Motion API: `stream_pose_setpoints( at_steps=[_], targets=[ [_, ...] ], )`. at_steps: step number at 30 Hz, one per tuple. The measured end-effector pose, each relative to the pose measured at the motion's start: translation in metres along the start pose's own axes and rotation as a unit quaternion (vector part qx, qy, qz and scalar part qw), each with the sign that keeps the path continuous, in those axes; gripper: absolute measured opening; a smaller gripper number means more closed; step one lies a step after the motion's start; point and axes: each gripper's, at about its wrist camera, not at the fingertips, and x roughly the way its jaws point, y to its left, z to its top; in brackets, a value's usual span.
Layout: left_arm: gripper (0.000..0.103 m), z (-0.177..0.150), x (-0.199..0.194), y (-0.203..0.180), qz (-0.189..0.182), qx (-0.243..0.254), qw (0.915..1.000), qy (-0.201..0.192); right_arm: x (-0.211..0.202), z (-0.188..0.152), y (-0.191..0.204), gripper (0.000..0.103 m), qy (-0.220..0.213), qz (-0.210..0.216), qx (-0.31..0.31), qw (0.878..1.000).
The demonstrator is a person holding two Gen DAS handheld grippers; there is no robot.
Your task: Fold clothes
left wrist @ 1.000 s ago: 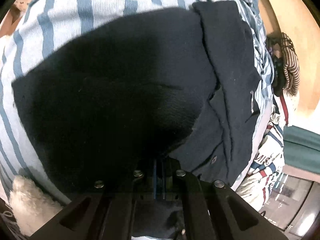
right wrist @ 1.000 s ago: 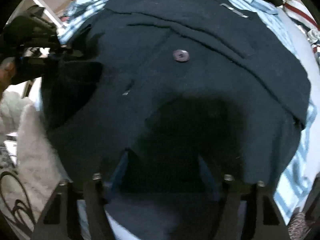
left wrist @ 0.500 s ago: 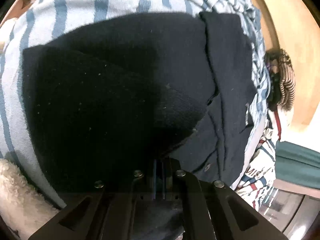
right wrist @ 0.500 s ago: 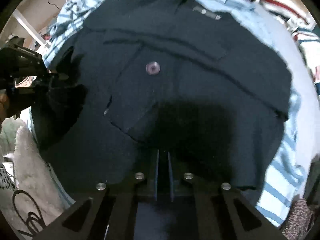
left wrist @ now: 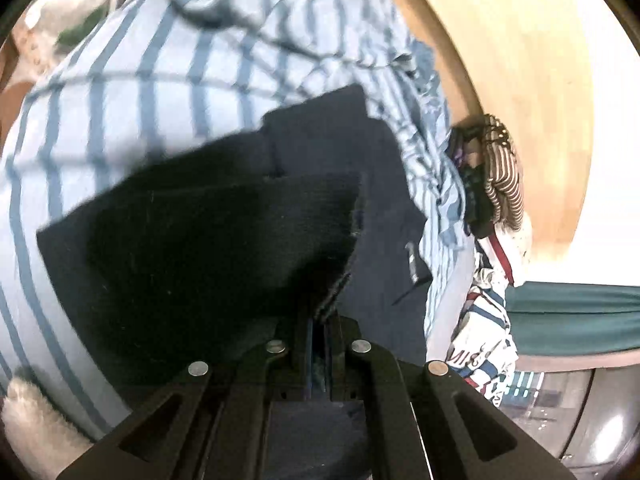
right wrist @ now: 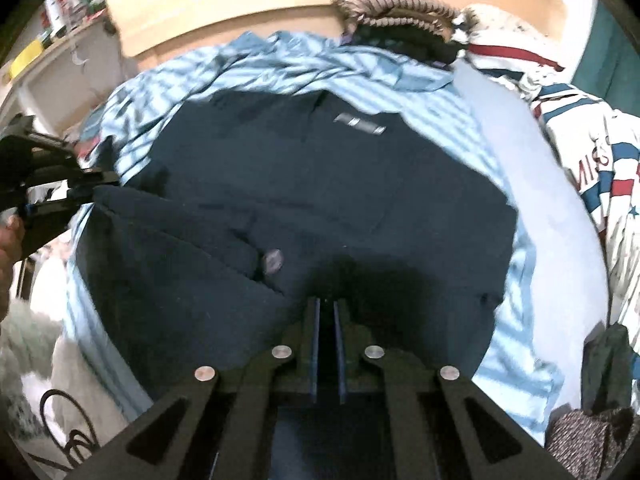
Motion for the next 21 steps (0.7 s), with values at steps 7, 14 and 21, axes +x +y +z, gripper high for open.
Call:
stream_pose_setpoints(
  at_steps=[7,14,21],
  targets=[
    [0.065,0.009,0.036,0.005,-0.010,-0.020,0.9973,0.070,0.024,0.002,-0.041,0.063,0.031,0.000,0.174,0.984],
    [0.071,-0.025,0.019,-0.001,-0.068,0.059,0.9932,0.074,-0.033,-0.085,-0.098,0.072,-0.091,0.055,0.386,0.916],
    [0.064,-0.088,0.052,-0.049,0.005,0.274,0.9517,0.137,-0.006,-0.135,-0.155,0.070,-0.027,0.068,0.453,0.889]
  ],
)
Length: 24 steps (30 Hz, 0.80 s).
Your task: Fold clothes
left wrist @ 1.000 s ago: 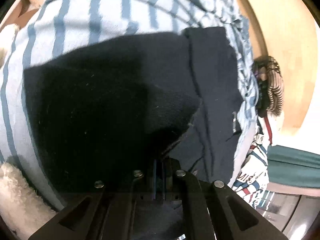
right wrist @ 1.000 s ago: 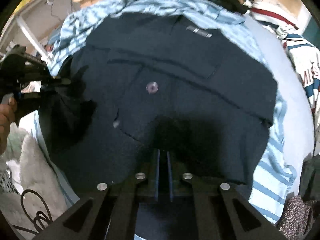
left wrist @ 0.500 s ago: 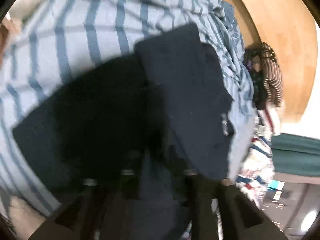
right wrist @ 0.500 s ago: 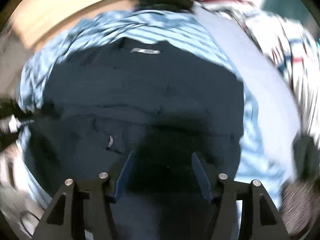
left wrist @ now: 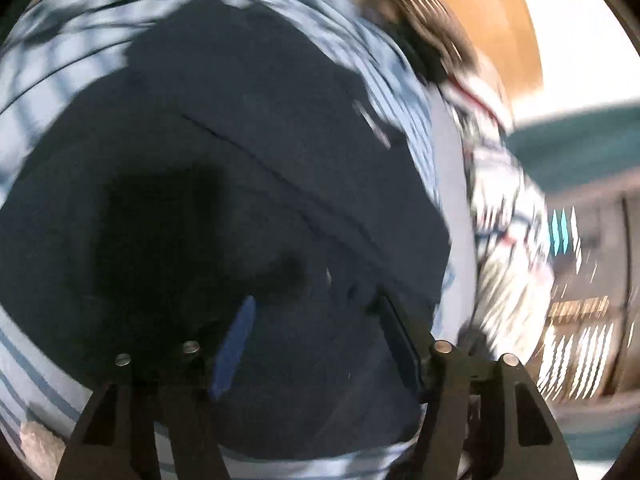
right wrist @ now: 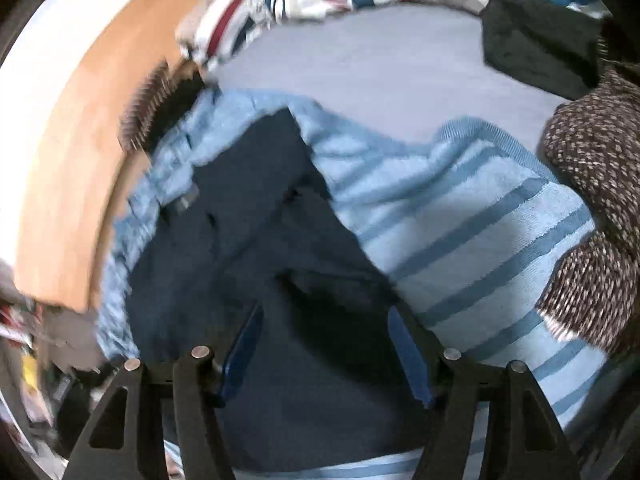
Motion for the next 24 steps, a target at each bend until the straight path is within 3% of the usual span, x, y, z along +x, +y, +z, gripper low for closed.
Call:
stream_pose_setpoints(
  at_steps=[2,5,6,7,8,10,12,15,18,20,22,24],
  targets=[
    [0.057,-0.007,0.015,-0.011,0.007,0.032,0.9992,0.023,0.014,0.004,0.008,0.070,0.015,-0.027,-0.047,0.998],
    [0.057,-0.016,0.033,-0.012,0.020,0.047,0.9973,0.053,0.035,0.011,0.022,0.069,0.024,-0.048,-0.114,0.992],
    [0.057,-0.017,0.037,-0.010,0.023,0.046,0.9970,0.058,0.045,0.013,0.029,0.057,0.035,-0.054,-0.139,0.988],
    [0.057,-0.018,0.041,-0.007,0.027,0.045,0.9966,0.063,0.051,0.014,0.036,0.026,0.044,-0.070,-0.163,0.983],
    [0.057,-0.018,0.044,-0.003,0.031,0.044,0.9962,0.068,0.056,0.013,0.040,0.014,0.047,-0.084,-0.178,0.979],
    [0.057,-0.017,0.047,0.005,0.034,0.036,0.9960,0.074,0.047,0.012,0.055,0.012,0.029,-0.096,-0.221,0.970],
    [0.057,-0.015,0.048,0.014,0.031,0.019,0.9969,0.070,0.027,0.011,0.065,0.012,-0.009,-0.092,-0.245,0.965],
    [0.057,-0.015,0.048,0.022,0.029,0.001,0.9976,0.063,-0.004,0.021,0.064,0.012,-0.073,-0.077,-0.229,0.968],
    [0.057,-0.013,0.047,0.023,0.031,-0.007,0.9979,0.055,-0.001,0.035,0.042,0.012,-0.086,-0.090,-0.181,0.976],
    [0.057,-0.011,0.045,0.023,0.037,-0.006,0.9981,0.050,0.009,0.042,0.029,0.022,-0.082,-0.088,-0.152,0.981],
    [0.057,-0.010,0.044,0.023,0.036,-0.004,0.9980,0.052,0.022,0.044,0.022,0.053,-0.044,-0.121,-0.131,0.983],
    [0.057,-0.008,0.043,0.022,0.028,-0.003,0.9980,0.057,0.019,0.037,0.026,0.053,-0.046,-0.109,-0.128,0.985]
  ],
)
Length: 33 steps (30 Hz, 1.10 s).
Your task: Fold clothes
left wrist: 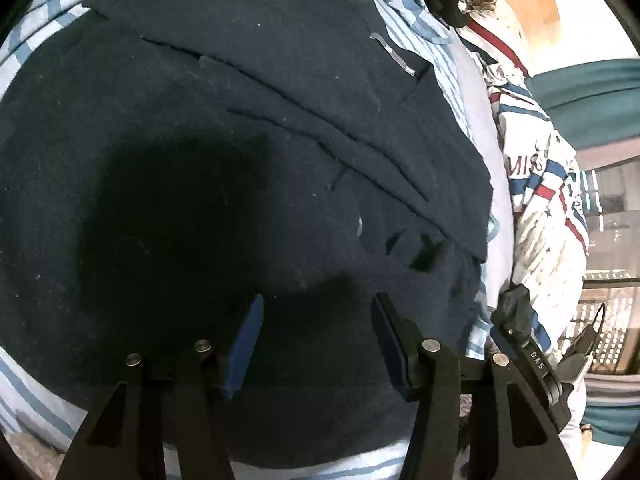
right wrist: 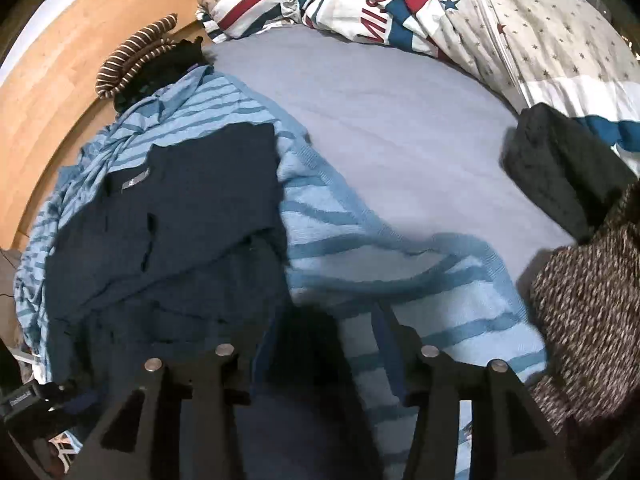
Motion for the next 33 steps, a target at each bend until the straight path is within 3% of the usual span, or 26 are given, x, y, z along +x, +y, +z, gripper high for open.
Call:
stream_pose_setpoints(
  at_steps=[2,6,8,10,13,16,19,23,28,30,31,32,33],
  targets=[
    [0.057,0.003,-0.002,-0.006,-0.010,0.010,0.9999,-0.003,-0.014,-0.004,0.013,0.052,-0.020,0.021,-0.004,1.000],
    [0.057,0.018,-0.005,-0.037,-0.029,0.049,0.9983,-0.008,-0.018,0.000,0.048,0.053,-0.004,0.081,-0.038,0.996],
    [0.065,0.028,0.006,-0.063,-0.018,0.093,0.9954,0.009,-0.015,0.000,0.065,0.053,0.014,0.100,-0.058,0.993],
    [0.065,0.038,0.024,-0.087,0.009,0.141,0.9896,0.029,-0.008,-0.004,0.073,0.054,0.027,0.088,-0.066,0.994],
    [0.063,0.047,0.051,-0.104,0.053,0.168,0.9833,0.046,0.004,-0.006,0.066,0.054,0.052,0.081,-0.029,0.995],
    [0.058,0.056,0.065,-0.103,0.045,0.157,0.9831,0.084,0.003,-0.010,0.041,0.054,0.059,0.082,0.024,0.995],
    [0.057,0.061,0.073,-0.101,0.034,0.150,0.9820,0.110,0.001,-0.007,0.023,0.058,0.057,0.062,0.030,0.996],
    [0.044,0.057,0.084,-0.105,0.041,0.168,0.9750,0.139,0.002,-0.003,0.012,0.058,0.059,0.056,0.037,0.996],
    [0.037,0.052,0.098,-0.104,0.060,0.176,0.9715,0.148,0.012,0.002,0.008,0.058,0.069,0.054,0.040,0.995],
    [0.026,0.050,0.099,-0.102,0.067,0.178,0.9718,0.140,0.019,0.001,0.008,0.058,0.079,0.044,0.034,0.995],
    [0.008,0.050,0.097,-0.099,0.070,0.175,0.9732,0.132,0.023,-0.001,0.006,0.058,0.085,0.044,0.036,0.995],
    [0.002,0.050,0.093,-0.097,0.066,0.172,0.9756,0.120,0.028,-0.002,0.004,0.057,0.093,0.043,0.041,0.994],
    [0.002,0.050,0.088,-0.094,0.055,0.168,0.9784,0.108,0.030,-0.004,0.002,0.057,0.094,0.042,0.044,0.994]
  ],
)
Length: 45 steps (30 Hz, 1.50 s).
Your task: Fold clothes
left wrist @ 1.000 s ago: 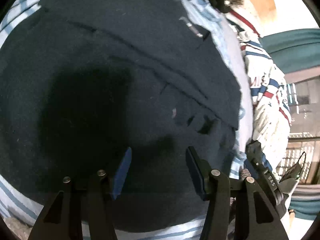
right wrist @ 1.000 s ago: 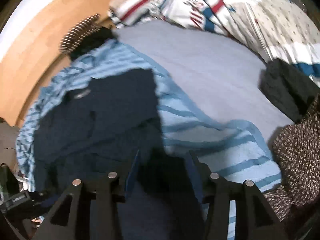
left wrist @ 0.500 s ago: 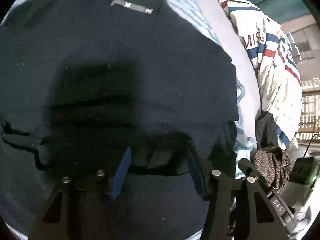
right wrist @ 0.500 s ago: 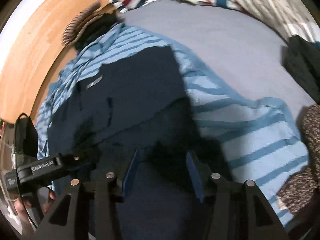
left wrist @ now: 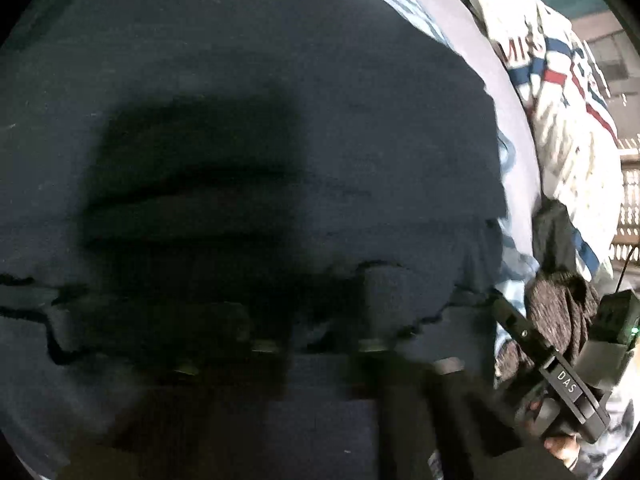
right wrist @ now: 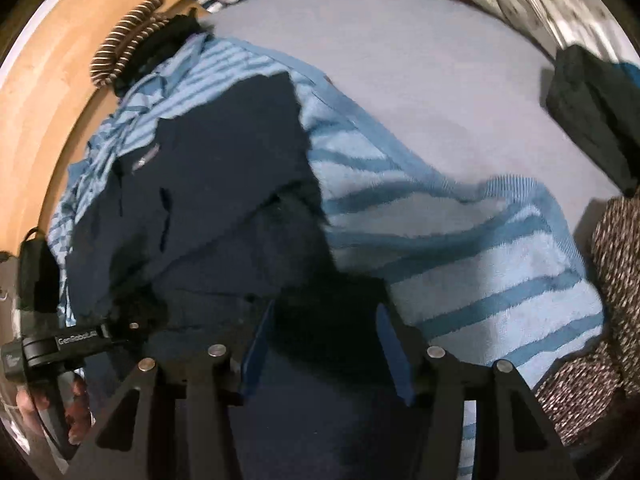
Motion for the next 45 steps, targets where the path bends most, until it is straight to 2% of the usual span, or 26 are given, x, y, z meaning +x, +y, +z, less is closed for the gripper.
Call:
stream_pose_setpoints(
  at_steps=[3,5,7,10,11,14,17,19,21,23,24,25,27,30,33,39,41,42,43,45],
  targets=[
    [0.002,-0.010,-0.019,0.009,0.006,-0.014,0.9990,-0.043,0.004,-0.004,-0.004,0.057,-0.007,-0.002,0.004,1.000],
    [0.002,-0.013,-0.027,0.015,0.011,-0.023,0.9983,-0.052,0.006,-0.004,-0.004,0.057,-0.013,-0.009,-0.008,1.000],
    [0.002,-0.012,-0.029,0.021,0.004,-0.032,0.9984,-0.047,0.008,-0.004,-0.003,0.058,-0.013,-0.016,-0.017,1.000],
    [0.001,-0.010,-0.021,0.021,-0.049,-0.044,0.9976,-0.019,0.010,-0.003,-0.003,0.058,-0.005,-0.012,-0.010,1.000],
    [0.001,-0.009,-0.021,0.019,-0.046,-0.043,0.9978,-0.019,0.010,-0.002,-0.003,0.058,-0.004,-0.010,-0.005,1.000],
    [0.001,-0.006,-0.027,0.012,0.019,-0.031,0.9985,-0.042,0.008,-0.002,-0.004,0.058,-0.003,-0.010,-0.002,1.000],
    [0.003,-0.006,-0.023,0.020,-0.006,-0.042,0.9990,-0.015,0.008,-0.002,-0.007,0.058,0.000,-0.011,0.002,1.000],
    [0.003,-0.007,-0.018,0.023,-0.012,-0.048,0.9988,-0.002,0.009,-0.002,-0.011,0.066,0.006,-0.009,0.013,1.000],
    [0.008,-0.009,-0.013,0.023,-0.012,-0.050,0.9986,0.009,0.010,-0.002,-0.010,0.066,0.009,-0.009,0.012,1.000],
    [0.006,-0.013,-0.011,0.021,0.003,-0.036,0.9993,0.009,0.010,-0.004,-0.005,0.056,0.007,-0.017,-0.005,1.000],
    [0.001,-0.015,-0.013,0.019,0.018,-0.027,0.9995,0.000,0.009,-0.004,-0.001,0.034,0.003,-0.022,-0.019,1.000],
    [0.002,-0.016,-0.015,0.016,0.034,-0.020,0.9992,-0.012,0.006,-0.005,0.004,0.019,-0.004,-0.029,-0.031,0.999],
    [0.002,-0.019,-0.022,0.015,0.055,-0.019,0.9978,-0.032,-0.003,-0.004,0.012,0.011,-0.032,-0.048,-0.047,0.997],
    [0.002,-0.020,-0.026,0.016,0.072,-0.018,0.9962,-0.046,-0.009,0.001,0.013,0.010,-0.050,-0.056,-0.049,0.996],
    [0.001,-0.022,-0.023,0.017,0.086,-0.005,0.9952,-0.047,-0.007,0.007,0.007,0.010,-0.054,-0.054,-0.035,0.996],
    [0.002,-0.028,-0.023,0.022,0.082,-0.018,0.9942,-0.067,0.014,0.009,-0.011,0.010,-0.053,-0.047,-0.003,0.997],
    [0.002,-0.029,-0.026,0.029,0.062,-0.040,0.9941,-0.080,0.016,0.009,-0.011,0.016,-0.055,-0.051,-0.009,0.997],
    [0.002,-0.031,-0.029,0.034,0.044,-0.057,0.9938,-0.084,0.016,0.009,-0.010,0.026,-0.055,-0.055,-0.014,0.997],
    [0.002,-0.033,-0.032,0.038,0.028,-0.073,0.9930,-0.088,0.016,0.009,-0.009,0.042,-0.053,-0.056,-0.016,0.997],
    [0.012,-0.045,-0.050,0.048,-0.020,-0.096,0.9880,-0.119,0.008,0.009,-0.007,0.048,-0.052,-0.055,-0.005,0.997]
  ],
)
